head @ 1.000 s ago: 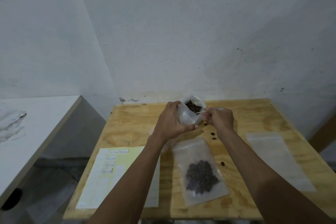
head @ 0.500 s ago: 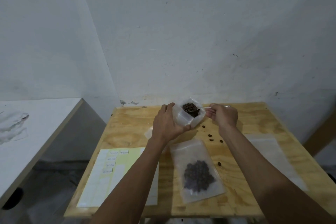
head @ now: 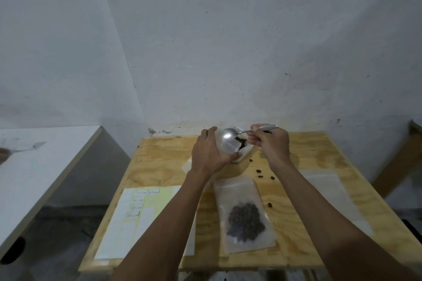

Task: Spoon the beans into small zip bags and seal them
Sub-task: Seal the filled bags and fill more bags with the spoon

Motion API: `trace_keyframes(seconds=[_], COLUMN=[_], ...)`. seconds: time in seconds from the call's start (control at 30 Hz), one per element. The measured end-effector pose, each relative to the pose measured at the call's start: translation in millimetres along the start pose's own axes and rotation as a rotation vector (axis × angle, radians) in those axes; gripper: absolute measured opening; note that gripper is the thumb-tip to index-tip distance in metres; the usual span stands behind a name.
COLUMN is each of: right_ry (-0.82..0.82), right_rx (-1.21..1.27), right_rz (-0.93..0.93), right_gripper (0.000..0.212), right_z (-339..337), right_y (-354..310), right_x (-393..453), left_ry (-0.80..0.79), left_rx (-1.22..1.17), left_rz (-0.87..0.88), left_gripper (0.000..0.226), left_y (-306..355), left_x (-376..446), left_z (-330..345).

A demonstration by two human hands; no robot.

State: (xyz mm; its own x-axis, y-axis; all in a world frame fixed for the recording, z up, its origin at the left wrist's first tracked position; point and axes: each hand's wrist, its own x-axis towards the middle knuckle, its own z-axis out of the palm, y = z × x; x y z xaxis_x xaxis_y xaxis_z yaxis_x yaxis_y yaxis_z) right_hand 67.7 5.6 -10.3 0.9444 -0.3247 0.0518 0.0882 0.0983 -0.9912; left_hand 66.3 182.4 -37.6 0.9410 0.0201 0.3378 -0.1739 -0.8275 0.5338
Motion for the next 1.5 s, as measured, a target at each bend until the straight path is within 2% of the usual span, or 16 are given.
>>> trace_keyframes(seconds=[0.07,0.17,0.27,0.43,0.57,0.67,0.8,0.93,1.27,1.43,1.5], right_ry=[0.128,0.246,0.254,0.202,0.194,0.184,0.218,0.267,0.257,0.24,0.239], right_rx=[0.026,-0.103,-0.242,-0.354,-0.338,-0.289,-0.142,-0.003,0.034,0.073,0.087], right_rz=[0.002,-0.015,-0.045,-0.091,-0.024,0.101,0.264,0.345,0.311,0.279,0.267], right_gripper=[0.005,0.012,0.011,0.012,0.017,0.012,0.019,0.012,0.012,0.007,0.008], right_z=[0,-4,-9,-10,-6,-3,3,2,1,-1,0], right_y=[1,12,30,45,47,46,43,42,25,10,3], right_x=[3,8,11,1,-1,2,4,7,8,10,10], left_ry=[-0.011,-0.015,-0.039,-0.08,-0.089,-0.082,-0.103,-0.117,-0.109,-0.095,-0.089], left_rx=[-0.009,-0.014,-0.047,-0.097,-0.146,-0.162,-0.174,-0.175,-0.177,-0.15,-0.15], left_rz=[-0.01,-0.024,-0.016,0.001,0.009,0.007,-0.015,-0.028,-0.01,-0.009,-0.007], left_gripper=[0.115,0.109,0.115,0.109,0.115,0.118,0.116,0.118,0.116,0.106,0.11], left_y=[-3,-7,-5,-4,2,4,5,2,0,-5,-6], left_x=[1,2,1,1,-1,-1,-3,-4,-9,-8,-9], left_z=[0,1,1,4,3,3,5,4,-1,0,-2])
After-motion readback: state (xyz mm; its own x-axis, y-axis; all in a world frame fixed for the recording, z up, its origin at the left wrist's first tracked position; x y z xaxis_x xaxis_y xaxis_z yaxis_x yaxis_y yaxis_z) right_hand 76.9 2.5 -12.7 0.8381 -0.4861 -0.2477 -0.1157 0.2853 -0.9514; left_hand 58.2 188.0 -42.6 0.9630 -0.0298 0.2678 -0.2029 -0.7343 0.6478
